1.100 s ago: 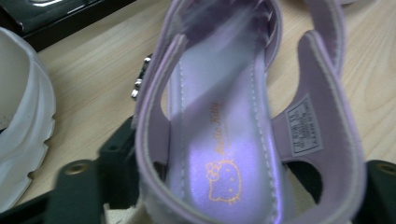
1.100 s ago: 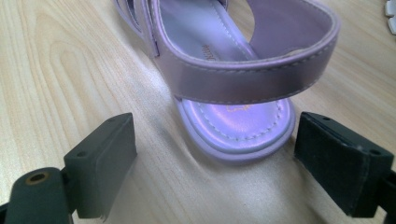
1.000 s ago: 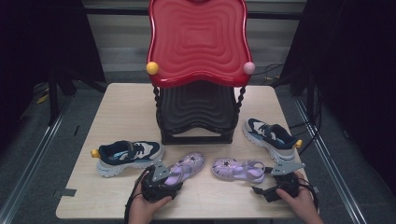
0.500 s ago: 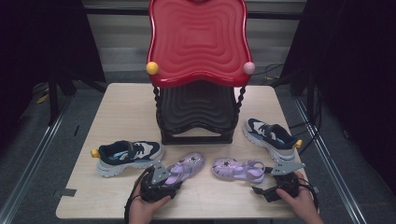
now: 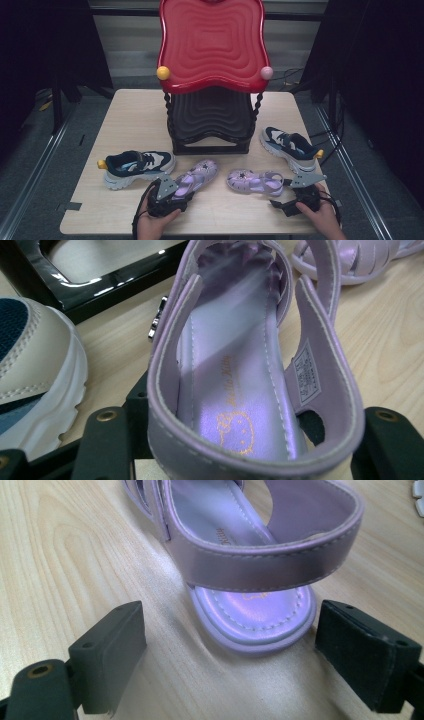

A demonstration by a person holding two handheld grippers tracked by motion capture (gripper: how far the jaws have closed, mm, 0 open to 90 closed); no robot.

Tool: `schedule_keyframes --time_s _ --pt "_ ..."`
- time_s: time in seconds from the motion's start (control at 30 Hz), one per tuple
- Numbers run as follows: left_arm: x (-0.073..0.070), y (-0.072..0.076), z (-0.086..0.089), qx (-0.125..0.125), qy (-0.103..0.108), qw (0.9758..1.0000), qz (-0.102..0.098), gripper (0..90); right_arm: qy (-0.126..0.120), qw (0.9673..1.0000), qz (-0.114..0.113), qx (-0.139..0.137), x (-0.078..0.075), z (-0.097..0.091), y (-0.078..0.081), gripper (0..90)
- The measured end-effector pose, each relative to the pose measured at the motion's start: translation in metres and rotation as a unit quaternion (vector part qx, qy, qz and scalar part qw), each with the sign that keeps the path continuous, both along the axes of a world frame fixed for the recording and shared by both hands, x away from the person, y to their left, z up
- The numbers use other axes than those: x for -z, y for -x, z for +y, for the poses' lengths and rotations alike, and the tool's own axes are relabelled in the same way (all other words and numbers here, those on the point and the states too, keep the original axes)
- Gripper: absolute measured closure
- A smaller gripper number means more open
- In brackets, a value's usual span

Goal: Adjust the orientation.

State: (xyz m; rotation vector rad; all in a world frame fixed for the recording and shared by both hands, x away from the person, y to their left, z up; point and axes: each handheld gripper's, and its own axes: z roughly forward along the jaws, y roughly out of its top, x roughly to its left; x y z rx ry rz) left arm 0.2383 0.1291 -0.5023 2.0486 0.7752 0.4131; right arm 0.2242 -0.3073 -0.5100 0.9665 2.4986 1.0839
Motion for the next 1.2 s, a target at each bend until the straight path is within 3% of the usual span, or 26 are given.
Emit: schedule_keyframes --time_s 0.6,0.73,1.2 --pt "-0.018 0.004 0.005 -0.030 0.032 0.9987 -0.025 37.0 0.000 1.0000 0.001 0.000 0.000 0.000 0.000 12.3" --pt "-0.028 0.005 0.006 -0.051 0.051 0.9968 -0.036 37.0 0.000 1.0000 0.000 0.000 0.000 0.000 0.000 12.3" --pt "-0.049 0.008 0.003 -0.072 0.059 0.9933 -0.070 37.0 -0.001 1.0000 0.001 0.000 0.000 0.000 0.000 12.3"
